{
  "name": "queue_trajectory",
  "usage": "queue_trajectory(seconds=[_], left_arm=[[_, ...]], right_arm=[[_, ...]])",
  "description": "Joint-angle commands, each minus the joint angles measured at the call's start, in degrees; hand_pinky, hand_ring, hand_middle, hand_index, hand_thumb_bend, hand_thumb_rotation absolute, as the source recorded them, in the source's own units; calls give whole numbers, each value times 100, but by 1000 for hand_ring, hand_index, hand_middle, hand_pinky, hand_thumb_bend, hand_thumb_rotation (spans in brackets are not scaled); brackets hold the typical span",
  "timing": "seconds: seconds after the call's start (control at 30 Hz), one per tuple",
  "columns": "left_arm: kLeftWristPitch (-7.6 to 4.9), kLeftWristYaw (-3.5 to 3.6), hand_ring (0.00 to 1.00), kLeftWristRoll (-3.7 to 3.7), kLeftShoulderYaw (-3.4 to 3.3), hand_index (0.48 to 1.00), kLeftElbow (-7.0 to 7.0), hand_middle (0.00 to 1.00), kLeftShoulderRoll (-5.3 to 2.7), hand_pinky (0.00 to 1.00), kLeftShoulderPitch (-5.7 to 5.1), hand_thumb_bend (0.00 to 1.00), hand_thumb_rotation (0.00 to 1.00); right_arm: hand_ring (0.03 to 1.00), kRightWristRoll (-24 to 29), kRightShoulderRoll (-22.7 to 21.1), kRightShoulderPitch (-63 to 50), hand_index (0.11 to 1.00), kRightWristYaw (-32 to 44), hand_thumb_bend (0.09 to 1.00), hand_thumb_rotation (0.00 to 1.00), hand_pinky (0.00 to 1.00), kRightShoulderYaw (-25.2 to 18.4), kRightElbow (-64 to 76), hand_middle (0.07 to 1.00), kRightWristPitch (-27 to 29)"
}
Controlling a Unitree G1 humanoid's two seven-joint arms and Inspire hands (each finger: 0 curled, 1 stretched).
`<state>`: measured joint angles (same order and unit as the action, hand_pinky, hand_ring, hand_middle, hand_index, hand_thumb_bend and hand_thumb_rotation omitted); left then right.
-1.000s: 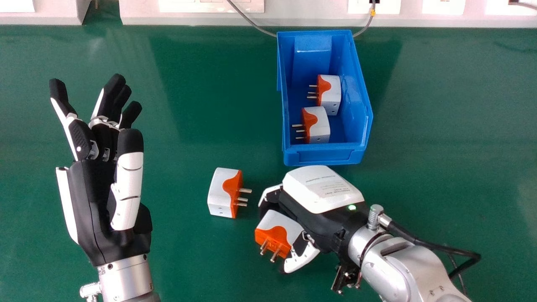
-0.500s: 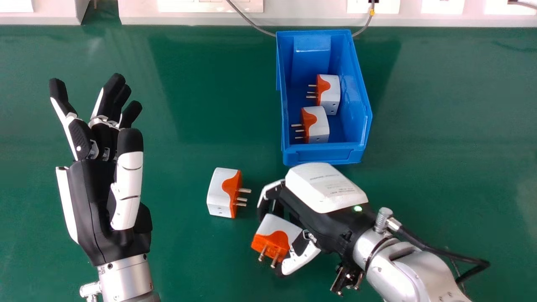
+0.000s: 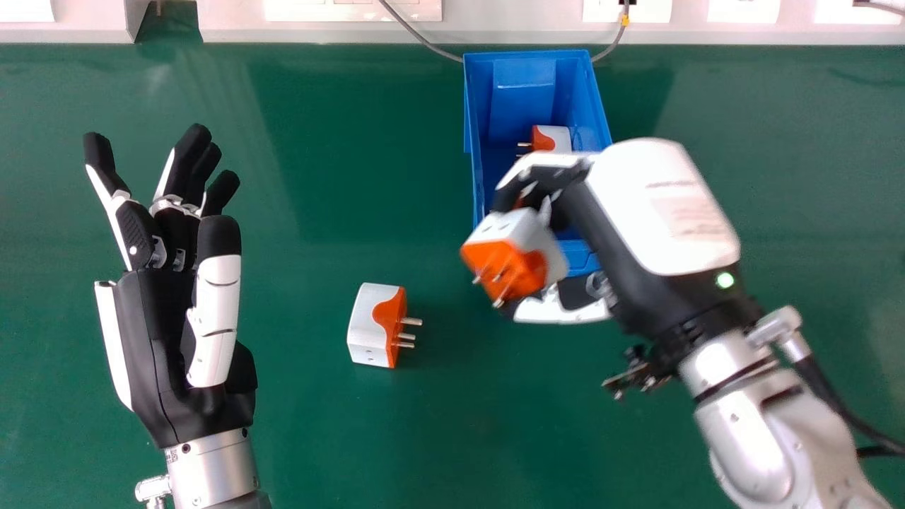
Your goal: Pick all objects and put in blue box
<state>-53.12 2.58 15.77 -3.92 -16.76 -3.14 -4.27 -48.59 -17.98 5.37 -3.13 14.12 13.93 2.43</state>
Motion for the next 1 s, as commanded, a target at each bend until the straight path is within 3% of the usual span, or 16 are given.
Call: queue_trajectory(seconds=[0.0, 0.27, 0.6, 0.7, 0.73, 0.77, 0.8, 0.83, 0.87, 0.9, 0.97], left_arm=[[-91, 20, 891, -45, -7, 867, 22, 885, -278, 851, 48, 695, 599], [-139, 73, 887, -1, -33, 869, -30, 874, -245, 858, 105, 687, 601], [-148, 140, 889, 35, -72, 870, -2, 876, -256, 864, 101, 677, 601], [-137, 135, 888, 42, -80, 870, 21, 876, -276, 863, 85, 682, 598], [-142, 128, 887, 36, -85, 871, 22, 875, -281, 861, 83, 688, 593], [-150, 129, 886, 38, -89, 871, 16, 875, -283, 858, 85, 687, 591], [-165, 134, 886, 41, -92, 871, 1, 875, -283, 858, 93, 687, 591], [-164, 146, 884, 57, -86, 870, -1, 875, -282, 856, 95, 685, 590], [-154, 148, 884, 57, -82, 870, 2, 876, -280, 855, 93, 684, 590], [-141, 150, 885, 58, -77, 869, 8, 875, -279, 859, 89, 687, 590], [-135, 159, 890, 54, -72, 871, 5, 873, -273, 865, 90, 690, 591]], right_arm=[[425, 105, 39, 393, 500, -280, 497, 0, 338, -171, -287, 511, 42], [412, -51, 55, 1543, 529, -1214, 496, 0, 317, -32, -2172, 471, 149], [442, -198, 304, 2641, 515, -2604, 499, 0, 359, 593, -4555, 452, 593], [440, -310, 408, 2639, 511, -2512, 500, 0, 355, 720, -4509, 461, 127], [506, -319, 410, 2538, 553, -2253, 487, 0, 387, 745, -4273, 606, -104], [704, -311, 411, 2431, 687, -2033, 589, 0, 495, 757, -4037, 785, -286], [704, -299, 408, 2338, 687, -1886, 589, 0, 495, 764, -3848, 785, -405], [811, -297, 409, 2249, 767, -1784, 688, 0, 596, 771, -3673, 863, -517], [849, -305, 412, 2186, 798, -1740, 727, 0, 637, 778, -3555, 890, -591], [923, -317, 405, 2118, 875, -1718, 817, 0, 750, 784, -3435, 944, -645], [980, -329, 391, 2000, 948, -1742, 890, 13, 881, 787, -3228, 986, -689]])
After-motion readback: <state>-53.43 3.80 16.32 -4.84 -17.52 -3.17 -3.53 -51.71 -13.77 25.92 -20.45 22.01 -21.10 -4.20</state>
